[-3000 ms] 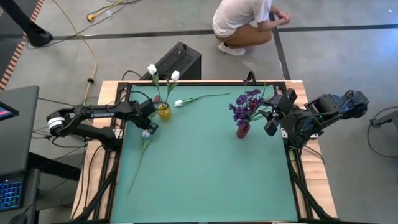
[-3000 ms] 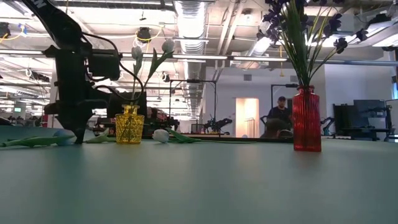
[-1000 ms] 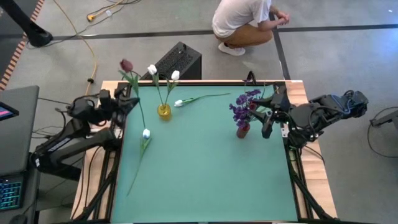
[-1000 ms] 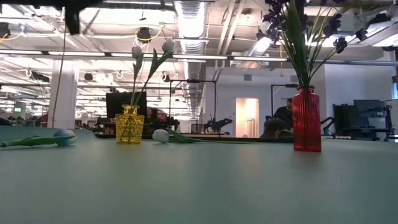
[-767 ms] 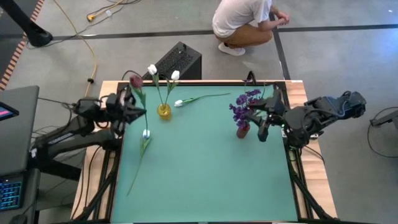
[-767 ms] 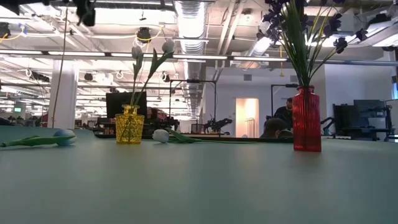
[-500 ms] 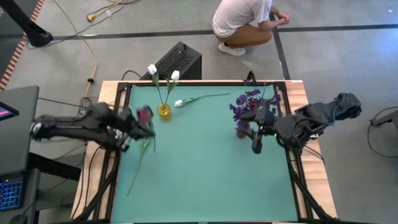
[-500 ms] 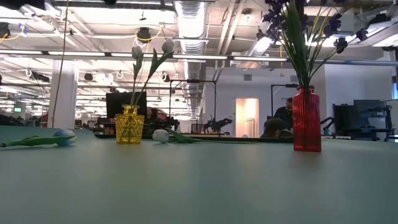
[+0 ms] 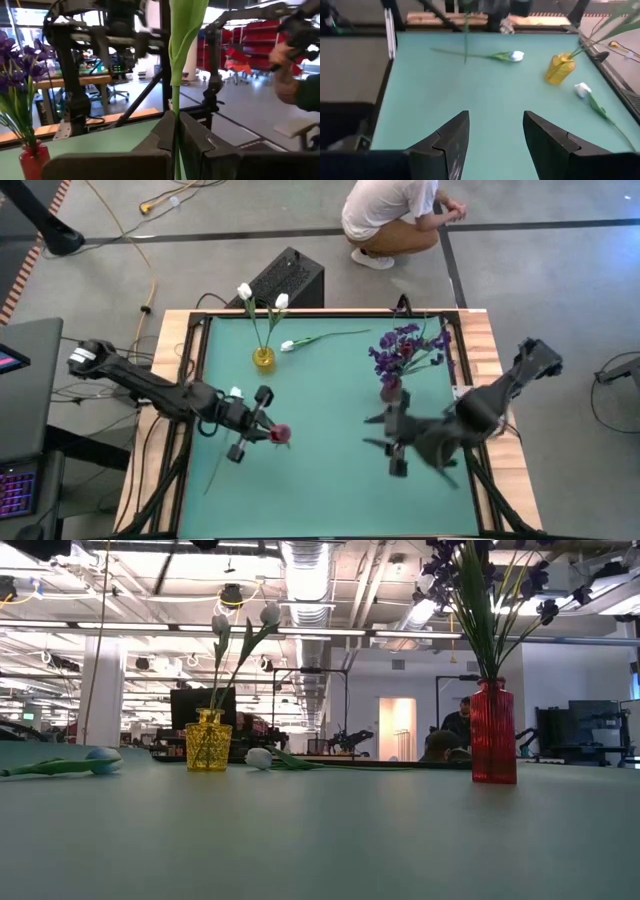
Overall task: Sort flowers into vase by color
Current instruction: Put the red flower into the red vase
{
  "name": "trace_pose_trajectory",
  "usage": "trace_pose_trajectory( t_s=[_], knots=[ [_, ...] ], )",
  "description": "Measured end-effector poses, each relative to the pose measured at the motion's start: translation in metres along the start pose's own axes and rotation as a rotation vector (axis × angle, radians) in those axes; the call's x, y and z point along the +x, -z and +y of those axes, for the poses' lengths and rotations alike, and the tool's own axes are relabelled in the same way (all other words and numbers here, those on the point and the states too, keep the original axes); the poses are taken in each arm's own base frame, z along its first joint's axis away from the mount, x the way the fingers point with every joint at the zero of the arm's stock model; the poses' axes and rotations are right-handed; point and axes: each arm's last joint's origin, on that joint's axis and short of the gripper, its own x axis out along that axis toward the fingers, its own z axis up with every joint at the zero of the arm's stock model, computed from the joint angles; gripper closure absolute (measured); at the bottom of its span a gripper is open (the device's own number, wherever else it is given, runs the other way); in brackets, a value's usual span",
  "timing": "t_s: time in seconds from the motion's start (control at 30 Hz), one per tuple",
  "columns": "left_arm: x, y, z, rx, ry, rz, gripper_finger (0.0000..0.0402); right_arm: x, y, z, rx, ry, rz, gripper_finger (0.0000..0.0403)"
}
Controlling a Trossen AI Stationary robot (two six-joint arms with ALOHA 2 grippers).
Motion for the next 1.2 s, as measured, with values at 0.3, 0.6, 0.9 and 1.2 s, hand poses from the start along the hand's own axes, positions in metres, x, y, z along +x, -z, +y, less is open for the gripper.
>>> trace_pose_trajectory(
  t_s=[0.3, 0.6, 0.9, 1.2],
  knots=[
    [0.025, 0.029, 0.002, 0.026, -0.012, -0.04, 0.0401, 0.059, 0.031, 0.042, -0.108, 0.288, 0.004, 0.0188],
    [0.055, 0.054, 0.012, 0.039, -0.051, 0.018, 0.0401, 0.113, 0.035, 0.05, -0.092, 0.286, -0.003, 0.0188],
    [0.065, 0.047, 0.02, 0.087, -0.072, -0.01, 0.0401, 0.118, 0.025, 0.053, -0.136, 0.142, -0.028, 0.0188],
    [0.064, 0.041, 0.02, 0.098, -0.072, -0.073, 0.0401, 0.134, 0.015, 0.041, -0.108, 0.147, -0.073, 0.0189]
  ],
)
